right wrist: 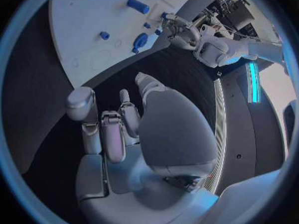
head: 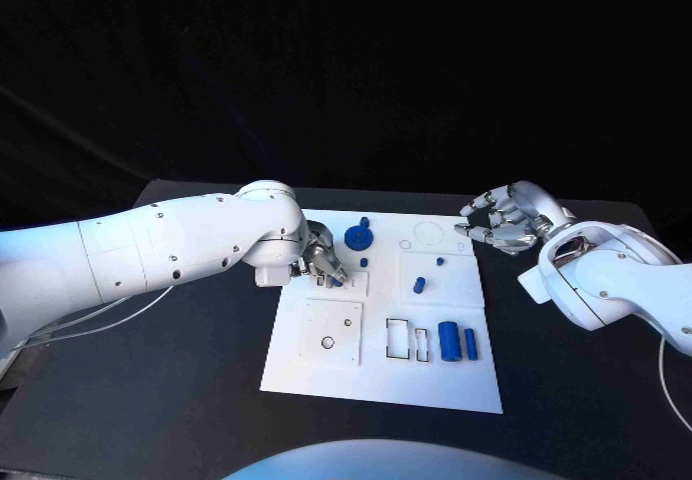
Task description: Assemble the parts on the task board
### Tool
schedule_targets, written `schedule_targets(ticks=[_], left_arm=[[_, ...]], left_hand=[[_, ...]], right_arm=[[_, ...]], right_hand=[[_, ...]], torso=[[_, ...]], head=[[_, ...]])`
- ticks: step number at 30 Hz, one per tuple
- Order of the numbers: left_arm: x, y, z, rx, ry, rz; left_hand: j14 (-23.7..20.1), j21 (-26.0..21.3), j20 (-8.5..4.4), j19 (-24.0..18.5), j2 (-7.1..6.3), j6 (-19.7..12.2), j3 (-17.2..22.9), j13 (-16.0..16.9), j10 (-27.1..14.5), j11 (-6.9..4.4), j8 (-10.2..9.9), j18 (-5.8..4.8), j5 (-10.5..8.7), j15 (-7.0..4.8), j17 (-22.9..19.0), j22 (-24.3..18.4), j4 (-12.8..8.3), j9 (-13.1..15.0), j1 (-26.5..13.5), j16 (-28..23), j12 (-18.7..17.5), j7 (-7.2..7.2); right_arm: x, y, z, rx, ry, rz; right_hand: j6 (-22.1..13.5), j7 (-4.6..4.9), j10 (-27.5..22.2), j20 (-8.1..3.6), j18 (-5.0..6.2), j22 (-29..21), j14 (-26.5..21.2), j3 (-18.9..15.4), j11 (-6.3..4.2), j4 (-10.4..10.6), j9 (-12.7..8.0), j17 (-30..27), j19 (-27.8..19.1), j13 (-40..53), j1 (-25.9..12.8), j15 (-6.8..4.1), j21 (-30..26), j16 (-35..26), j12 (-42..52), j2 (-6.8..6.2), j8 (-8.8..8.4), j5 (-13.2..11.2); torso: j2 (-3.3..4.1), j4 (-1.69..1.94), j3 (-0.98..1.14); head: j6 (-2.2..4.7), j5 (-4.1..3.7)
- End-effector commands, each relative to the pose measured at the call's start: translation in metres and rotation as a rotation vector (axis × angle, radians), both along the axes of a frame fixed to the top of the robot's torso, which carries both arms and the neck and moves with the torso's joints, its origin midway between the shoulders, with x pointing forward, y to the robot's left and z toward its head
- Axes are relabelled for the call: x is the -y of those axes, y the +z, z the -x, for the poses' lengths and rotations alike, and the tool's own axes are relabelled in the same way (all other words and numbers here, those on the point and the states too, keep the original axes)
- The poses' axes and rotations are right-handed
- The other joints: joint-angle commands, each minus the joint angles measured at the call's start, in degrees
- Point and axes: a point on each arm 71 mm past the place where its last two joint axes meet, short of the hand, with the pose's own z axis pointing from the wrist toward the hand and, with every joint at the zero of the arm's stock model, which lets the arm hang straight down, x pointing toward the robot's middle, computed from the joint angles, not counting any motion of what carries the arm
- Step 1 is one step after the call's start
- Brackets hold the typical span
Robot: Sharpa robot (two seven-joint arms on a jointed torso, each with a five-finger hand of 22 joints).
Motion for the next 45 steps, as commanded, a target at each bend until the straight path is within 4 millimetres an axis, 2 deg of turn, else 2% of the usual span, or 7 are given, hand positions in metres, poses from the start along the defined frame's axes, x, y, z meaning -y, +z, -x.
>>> schedule_targets(ticks=[1, 5, 16, 32, 34, 39, 45], left_arm=[[0.003, -0.0006, 0.0015, -0.014, -0.017, -0.002], [0.0041, -0.0006, 0.0015, -0.015, -0.019, -0.003], [0.0068, -0.0013, 0.0006, -0.021, -0.026, -0.008], [0.006, -0.0022, -0.001, -0.029, -0.028, -0.017], [0.006, -0.0022, -0.0011, -0.029, -0.028, -0.017], [0.006, -0.0024, -0.0014, -0.031, -0.028, -0.018], [0.0055, -0.0028, -0.0024, -0.034, -0.028, -0.021]], left_hand=[[6.0, 0.27, -0.43, 3.31, 0.14, 0.12, 10.45, -0.12, 0.48, -0.07, -0.05, -1.04, -0.81, -0.56, 15.09, 11.81, -11.15, -0.14, -0.94, 0.21, -0.02, -0.37], [6.0, 0.24, -0.53, 3.32, 0.36, 0.13, 9.24, -0.18, 0.58, -0.23, -0.19, -1.04, -2.04, -0.66, 15.09, 11.83, -10.25, -0.36, -1.96, 0.21, -0.1, -0.6], [6.0, 0.17, -0.76, 3.34, 0.53, 0.42, 6.53, -0.1, 0.63, -0.53, -0.5, -1.04, -3.6, -0.9, 15.09, 11.86, -8.49, -0.87, -3.44, 0.21, -0.11, -0.99], [6.0, 0.11, -0.9, 3.35, 0.73, 0.91, 4.35, 0.0, 0.57, -0.65, -0.84, -1.04, -4.94, -1.01, 15.09, 11.88, -6.27, -1.44, -4.93, 0.21, -0.09, -1.13], [6.0, 0.08, -0.9, 3.35, 0.88, 1.14, 3.53, 0.02, 0.53, -0.67, -1.03, -1.04, -6.82, -1.02, 15.09, 11.89, -5.04, -1.71, -5.82, 0.21, -0.08, -1.18], [6.0, 0.03, -0.92, 3.36, 0.7, 1.44, 2.39, 0.13, 0.51, -0.66, -1.32, -1.03, -9.93, -1.03, 15.09, 11.91, -3.2, -2.16, -7.05, 0.21, -0.02, -1.17], [6.0, 0.0, -0.91, 3.36, 0.65, 1.56, 1.97, 0.18, 0.5, -0.63, -1.43, -1.03, -10.78, -1.02, 15.09, 11.91, -2.27, -2.34, -7.63, 0.21, 0.0, -1.13]], right_arm=[[-0.0022, 0.0, 0.0009, 0.004, 0.015, 0.007], [-0.0027, -0.0001, 0.0011, 0.003, 0.017, 0.008], [-0.0037, 0.0001, 0.0019, 0.002, 0.02, 0.007], [-0.0032, 0.0002, 0.0023, 0.002, 0.019, 0.007], [-0.0032, 0.0002, 0.0024, 0.002, 0.02, 0.007], [-0.0032, 0.0003, 0.0025, 0.003, 0.02, 0.006], [-0.0028, 0.0003, 0.0028, 0.003, 0.019, 0.006]], right_hand=[[-0.13, -0.14, -0.04, -0.17, 0.96, 0.02, 4.6, 0.11, -0.34, 0.34, 0.05, 9.63, -0.34, -0.03, -0.14, -0.3, -0.2, -0.21, -0.1, -0.46, 0.25, 0.21], [-0.13, -0.14, -0.04, -0.17, 0.96, 0.02, 4.6, 0.11, -0.34, 0.34, 0.05, 9.63, -0.34, -0.03, -0.14, -0.3, -0.2, -0.21, -0.1, -0.46, 0.25, 0.21], [-0.13, -0.15, -0.13, -0.18, 0.97, -0.01, 4.62, 0.19, -0.35, 0.4, 0.09, 9.69, -0.33, -0.18, -0.12, -0.31, -0.25, -0.19, -0.2, -0.46, 0.27, 0.26], [-0.13, -0.15, -0.13, -0.18, 0.97, -0.01, 4.62, 0.19, -0.35, 0.4, 0.09, 9.69, -0.33, -0.18, -0.12, -0.31, -0.25, -0.19, -0.2, -0.46, 0.27, 0.26], [-0.13, -0.15, -0.13, -0.18, 0.97, -0.01, 4.62, 0.19, -0.35, 0.4, 0.09, 9.69, -0.33, -0.18, -0.12, -0.31, -0.25, -0.19, -0.2, -0.46, 0.27, 0.26], [-0.13, -0.15, -0.13, -0.18, 0.97, -0.01, 4.62, 0.19, -0.35, 0.4, 0.09, 9.69, -0.33, -0.18, -0.12, -0.31, -0.25, -0.19, -0.2, -0.46, 0.27, 0.26], [-0.13, -0.15, -0.13, -0.18, 0.97, -0.01, 4.62, 0.19, -0.35, 0.4, 0.09, 9.69, -0.33, -0.18, -0.12, -0.31, -0.25, -0.19, -0.2, -0.46, 0.27, 0.26]], torso=[[-0.05, -0.03, 0.06], [-0.07, -0.05, 0.04], [-0.11, 0.02, 0.05], [-0.01, 0.02, -0.02], [0.02, 0.05, -0.01], [0.04, 0.01, 0.0], [0.03, -0.01, 0.01]], head=[[-0.1, 0.02], [-0.18, -0.01], [-0.02, -0.02], [0.15, -0.04], [0.2, -0.09], [0.12, -0.13], [0.06, -0.17]])
